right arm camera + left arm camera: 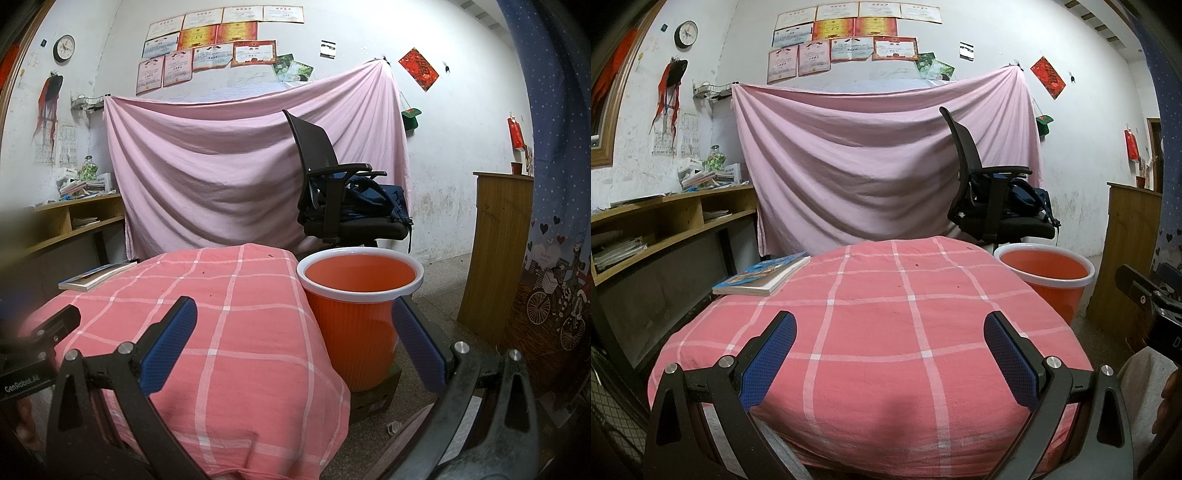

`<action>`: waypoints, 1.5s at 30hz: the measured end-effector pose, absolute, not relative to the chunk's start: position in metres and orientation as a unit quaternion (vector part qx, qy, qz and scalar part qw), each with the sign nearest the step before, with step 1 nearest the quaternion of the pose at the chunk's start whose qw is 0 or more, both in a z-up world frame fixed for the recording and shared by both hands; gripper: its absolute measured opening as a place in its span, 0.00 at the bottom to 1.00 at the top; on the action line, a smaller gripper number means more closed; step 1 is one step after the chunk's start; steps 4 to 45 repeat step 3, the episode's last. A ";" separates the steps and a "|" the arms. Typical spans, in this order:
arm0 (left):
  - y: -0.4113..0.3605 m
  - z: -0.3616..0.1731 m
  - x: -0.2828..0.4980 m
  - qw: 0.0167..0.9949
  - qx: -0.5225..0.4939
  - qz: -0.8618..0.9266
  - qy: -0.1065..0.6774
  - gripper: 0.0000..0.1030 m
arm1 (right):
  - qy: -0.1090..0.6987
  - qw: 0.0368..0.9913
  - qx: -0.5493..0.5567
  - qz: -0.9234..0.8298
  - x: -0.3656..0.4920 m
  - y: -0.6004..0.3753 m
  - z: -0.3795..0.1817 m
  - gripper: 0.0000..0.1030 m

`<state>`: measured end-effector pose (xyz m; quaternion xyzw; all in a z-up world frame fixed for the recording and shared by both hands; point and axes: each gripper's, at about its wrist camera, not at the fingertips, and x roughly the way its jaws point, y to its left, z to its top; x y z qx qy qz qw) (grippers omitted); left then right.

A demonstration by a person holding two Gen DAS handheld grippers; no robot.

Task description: Collect trash

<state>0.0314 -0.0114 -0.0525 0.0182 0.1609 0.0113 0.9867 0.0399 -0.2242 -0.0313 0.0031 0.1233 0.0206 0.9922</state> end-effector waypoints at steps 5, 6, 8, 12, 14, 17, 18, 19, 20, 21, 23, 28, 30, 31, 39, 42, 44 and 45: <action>-0.009 -0.053 0.032 0.986 0.017 0.012 0.163 0.97 | 0.124 0.992 0.003 0.021 0.040 -0.222 -0.031 1.00; -0.009 -0.053 0.032 0.986 0.017 0.012 0.163 0.97 | 0.124 0.992 0.003 0.021 0.040 -0.222 -0.031 1.00; -0.009 -0.053 0.032 0.986 0.017 0.012 0.163 0.97 | 0.124 0.992 0.003 0.021 0.040 -0.222 -0.031 1.00; -0.009 -0.053 0.032 0.986 0.017 0.012 0.163 0.97 | 0.124 0.992 0.003 0.021 0.040 -0.222 -0.031 1.00; -0.009 -0.053 0.032 0.986 0.017 0.012 0.163 0.97 | 0.124 0.992 0.003 0.021 0.040 -0.222 -0.031 1.00; -0.009 -0.053 0.032 0.986 0.017 0.012 0.163 0.97 | 0.124 0.992 0.003 0.021 0.040 -0.222 -0.031 1.00; -0.009 -0.053 0.032 0.986 0.017 0.012 0.163 0.97 | 0.124 0.992 0.003 0.021 0.040 -0.222 -0.031 1.00; -0.009 -0.053 0.032 0.986 0.017 0.012 0.163 0.97 | 0.124 0.992 0.003 0.021 0.040 -0.222 -0.031 1.00; -0.009 -0.053 0.032 0.986 0.017 0.012 0.163 0.97 | 0.124 0.992 0.003 0.021 0.040 -0.222 -0.031 1.00; -0.009 -0.053 0.032 0.986 0.017 0.012 0.163 0.97 | 0.124 0.992 0.003 0.021 0.040 -0.222 -0.031 1.00; -0.009 -0.053 0.032 0.986 0.017 0.012 0.163 0.97 | 0.124 0.992 0.003 0.021 0.040 -0.222 -0.031 1.00; -0.009 -0.053 0.032 0.986 0.017 0.012 0.163 0.97 | 0.124 0.992 0.003 0.021 0.040 -0.222 -0.031 1.00; -0.009 -0.053 0.032 0.986 0.017 0.012 0.163 0.97 | 0.124 0.992 0.003 0.021 0.040 -0.222 -0.031 1.00; -0.009 -0.053 0.032 0.986 0.017 0.012 0.163 0.97 | 0.124 0.992 0.003 0.021 0.040 -0.222 -0.031 1.00; -0.009 -0.053 0.032 0.986 0.017 0.012 0.163 0.97 | 0.124 0.992 0.003 0.021 0.040 -0.222 -0.031 1.00; -0.009 -0.053 0.032 0.986 0.017 0.012 0.163 0.97 | 0.124 0.992 0.003 0.021 0.040 -0.222 -0.031 1.00; -0.009 -0.053 0.032 0.986 0.017 0.012 0.163 0.97 | 0.124 0.992 0.003 0.021 0.040 -0.222 -0.031 1.00; -0.009 -0.053 0.032 0.986 0.017 0.012 0.163 0.97 | 0.124 0.992 0.003 0.021 0.040 -0.222 -0.031 1.00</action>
